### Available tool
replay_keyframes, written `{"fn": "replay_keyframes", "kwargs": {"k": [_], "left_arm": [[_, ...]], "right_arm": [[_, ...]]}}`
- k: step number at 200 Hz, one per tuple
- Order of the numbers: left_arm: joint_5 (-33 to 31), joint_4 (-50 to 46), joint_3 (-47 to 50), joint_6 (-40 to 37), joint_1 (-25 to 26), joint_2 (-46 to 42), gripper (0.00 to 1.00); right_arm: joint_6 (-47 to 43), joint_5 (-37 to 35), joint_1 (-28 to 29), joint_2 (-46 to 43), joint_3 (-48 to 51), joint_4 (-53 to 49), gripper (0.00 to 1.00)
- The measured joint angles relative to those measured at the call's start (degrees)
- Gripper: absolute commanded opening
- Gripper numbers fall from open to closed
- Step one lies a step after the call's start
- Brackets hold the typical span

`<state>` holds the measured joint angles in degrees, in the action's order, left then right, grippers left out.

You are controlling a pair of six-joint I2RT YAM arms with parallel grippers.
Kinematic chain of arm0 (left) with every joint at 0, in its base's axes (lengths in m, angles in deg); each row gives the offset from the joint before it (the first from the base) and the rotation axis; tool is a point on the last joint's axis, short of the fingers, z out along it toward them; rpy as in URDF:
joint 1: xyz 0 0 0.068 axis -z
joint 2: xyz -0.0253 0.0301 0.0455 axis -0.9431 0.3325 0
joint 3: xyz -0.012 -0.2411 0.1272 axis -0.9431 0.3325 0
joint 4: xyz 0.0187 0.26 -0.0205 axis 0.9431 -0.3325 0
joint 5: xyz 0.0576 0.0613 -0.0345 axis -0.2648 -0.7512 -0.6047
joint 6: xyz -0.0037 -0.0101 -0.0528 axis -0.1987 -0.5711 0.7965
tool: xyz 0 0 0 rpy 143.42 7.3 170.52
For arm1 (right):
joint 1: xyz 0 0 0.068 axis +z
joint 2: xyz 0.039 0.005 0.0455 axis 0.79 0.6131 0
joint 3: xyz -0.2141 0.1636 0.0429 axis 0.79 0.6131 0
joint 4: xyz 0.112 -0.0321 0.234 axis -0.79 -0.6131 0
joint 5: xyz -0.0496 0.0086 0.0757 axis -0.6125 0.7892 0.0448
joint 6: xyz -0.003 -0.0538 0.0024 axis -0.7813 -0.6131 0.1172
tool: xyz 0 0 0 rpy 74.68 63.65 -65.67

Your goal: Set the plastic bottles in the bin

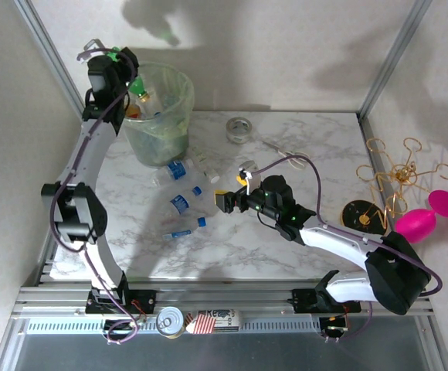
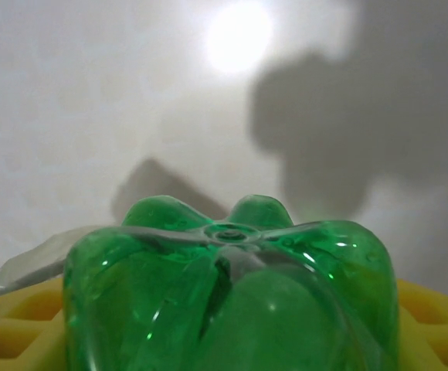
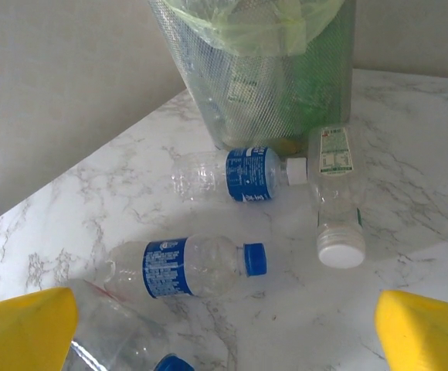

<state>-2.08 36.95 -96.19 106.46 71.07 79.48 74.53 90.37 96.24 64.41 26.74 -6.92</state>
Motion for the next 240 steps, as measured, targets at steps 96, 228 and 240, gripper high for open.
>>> {"fn": "replay_keyframes", "kwargs": {"k": [96,228,240], "left_arm": [[5.3,-11.0,-6.7,2.9,-1.4,7.3,1.00],[6.1,4.5,40.3,1.1,5.2,-44.9,1.00],[5.9,5.4,47.3,1.3,6.7,-49.2,1.00]], "right_arm": [[0.0,-0.1,0.0,0.0,0.0,-3.7,0.99],[0.9,-1.1,0.0,2.3,-0.3,-2.8,0.99],[1.5,-1.1,0.0,3.1,-0.6,-2.8,0.99]]}}
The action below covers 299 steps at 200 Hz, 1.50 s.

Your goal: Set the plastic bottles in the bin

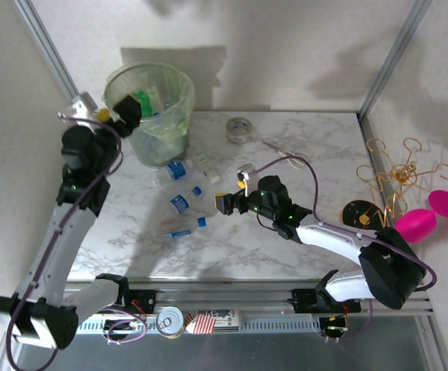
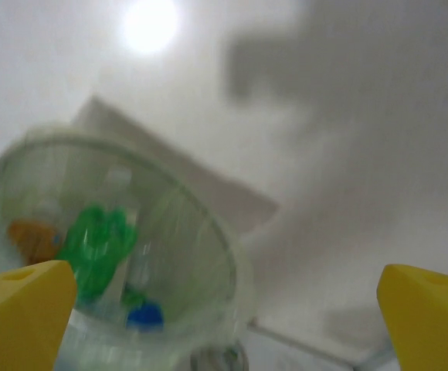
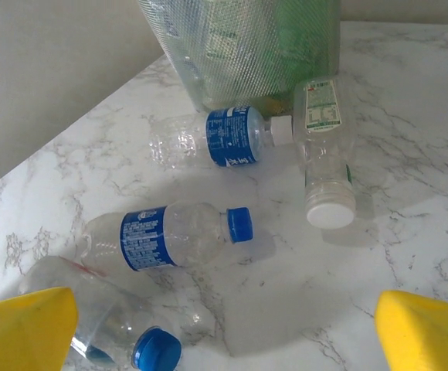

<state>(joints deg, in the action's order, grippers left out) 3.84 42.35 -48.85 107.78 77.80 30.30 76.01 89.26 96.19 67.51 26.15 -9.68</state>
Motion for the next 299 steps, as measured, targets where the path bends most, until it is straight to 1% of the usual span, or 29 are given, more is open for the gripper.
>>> {"fn": "replay_keyframes", "kwargs": {"k": [27,51,80,109,147,174,196,238,299], "left_arm": [[0.3,0.5,13.1,1.7,2.9,-6.6,1.00],[1.1,0.3,22.7,4.2,5.2,-10.2,1.00],[1.6,-2.1,30.7,6.5,7.5,-11.8,1.00],[1.5,-5.3,35.8,8.2,9.8,-13.3,1.00],[1.2,-7.9,38.9,8.7,11.7,-13.2,1.00],[1.3,-8.9,39.0,7.7,12.2,-10.6,1.00],[1.3,-10.2,39.0,7.2,13.6,-8.3,0.99],[1.2,-12.9,39.0,7.6,19.2,-7.4,1.00],[-1.4,-17.5,38.9,10.2,28.6,-7.7,1.00]], "right_arm": [[1.6,-0.3,0.0,2.0,-0.6,0.9,0.99],[3.2,-1.4,0.0,3.8,-2.0,1.0,0.99],[5.0,-2.8,0.0,5.2,-2.7,1.3,0.99],[6.3,-3.4,0.0,6.6,-3.1,1.3,0.99],[6.7,-3.4,0.0,8.1,-4.3,1.3,0.99],[6.7,-3.5,0.0,8.2,-4.6,1.2,0.99],[6.7,-4.1,0.0,8.1,-4.6,1.2,0.99],[6.7,-4.9,-0.2,7.7,-4.6,1.2,0.99],[6.7,-4.9,-0.2,7.7,-4.6,1.2,0.99]]}}
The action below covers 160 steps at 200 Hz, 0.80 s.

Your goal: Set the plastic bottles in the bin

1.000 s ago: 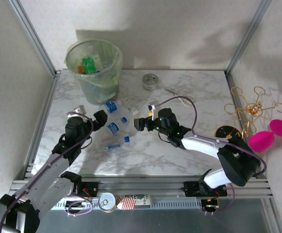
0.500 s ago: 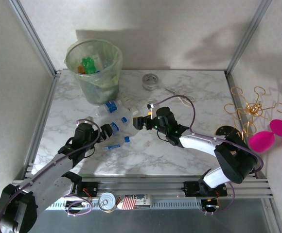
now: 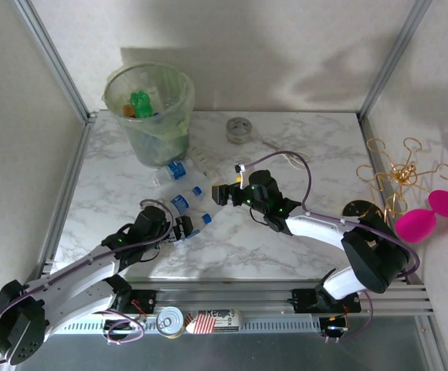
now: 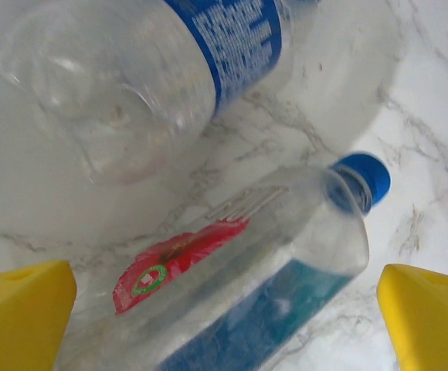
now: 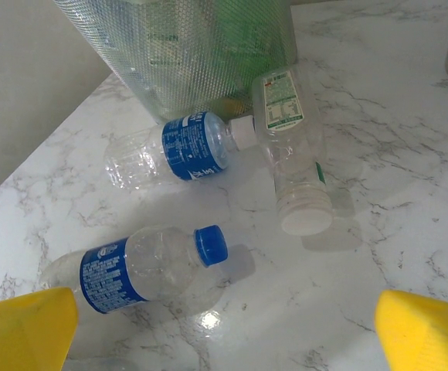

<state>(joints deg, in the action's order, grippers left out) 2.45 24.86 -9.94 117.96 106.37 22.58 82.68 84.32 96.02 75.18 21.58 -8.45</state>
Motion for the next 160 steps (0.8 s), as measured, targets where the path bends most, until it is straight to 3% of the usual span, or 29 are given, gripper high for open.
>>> {"fn": "replay_keyframes", "kwargs": {"k": [63,125,160], "left_arm": [[-0.7,-0.2,-1.8,3.3,10.0,6.0,1.00],[-5.7,-0.8,-7.6,-1.2,12.5,15.1,1.00],[-7.9,-1.1,-9.5,-4.3,14.2,20.3,0.86]], "right_arm": [[0.0,0.0,-0.1,0.0,0.3,0.0,0.99],[0.0,-1.0,-0.2,-1.6,1.2,0.0,0.99],[0.0,-1.5,-0.6,-3.0,1.9,0.0,0.99]]}}
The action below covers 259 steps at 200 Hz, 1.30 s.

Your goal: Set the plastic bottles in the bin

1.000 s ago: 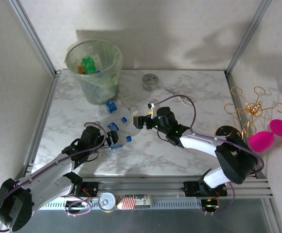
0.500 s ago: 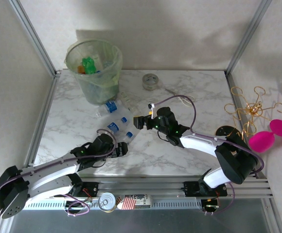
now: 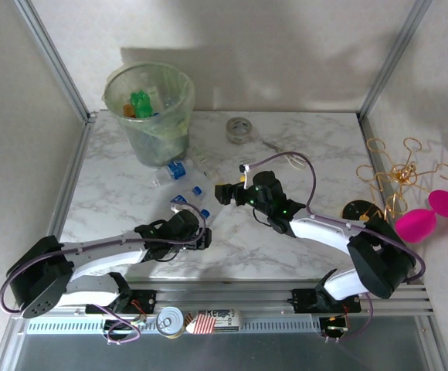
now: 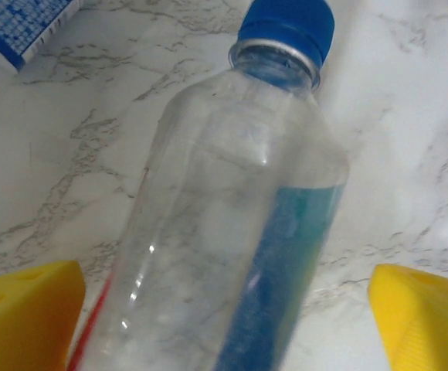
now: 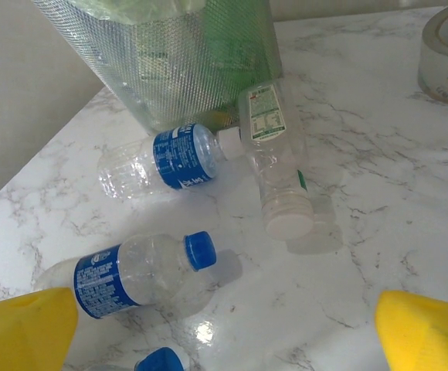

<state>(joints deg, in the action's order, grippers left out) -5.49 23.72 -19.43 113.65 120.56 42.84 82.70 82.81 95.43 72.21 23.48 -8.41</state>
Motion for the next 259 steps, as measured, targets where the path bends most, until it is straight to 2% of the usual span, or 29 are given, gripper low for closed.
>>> {"fn": "replay_keyframes", "kwargs": {"k": [33,68,122,172,220,259], "left_arm": [[-1.9,-0.7,-0.5,-1.7,1.1,2.5,0.65],[-2.8,-0.8,-0.6,-2.5,1.3,2.6,0.52],[-4.2,-0.8,-2.6,-1.2,1.3,-3.2,0.49],[-7.9,-1.0,-14.6,-3.0,-0.3,-6.6,0.49],[-7.9,-1.4,-29.9,-11.4,-10.1,-4.0,0.49],[-6.3,-1.7,-44.8,-18.3,-17.6,5.3,0.49]], "right_arm": [[0.0,0.0,-0.3,-0.2,0.6,0.0,0.99],[0.0,0.0,-0.7,-1.0,1.3,-0.1,0.99],[0.0,2.5,-2.7,-3.5,2.1,-0.1,0.99],[0.4,9.0,-6.1,-6.5,2.4,0.0,0.99],[0.7,14.0,-7.5,-8.4,3.3,0.0,0.99],[0.9,15.8,-8.0,-8.4,4.0,0.4,0.99]]}}
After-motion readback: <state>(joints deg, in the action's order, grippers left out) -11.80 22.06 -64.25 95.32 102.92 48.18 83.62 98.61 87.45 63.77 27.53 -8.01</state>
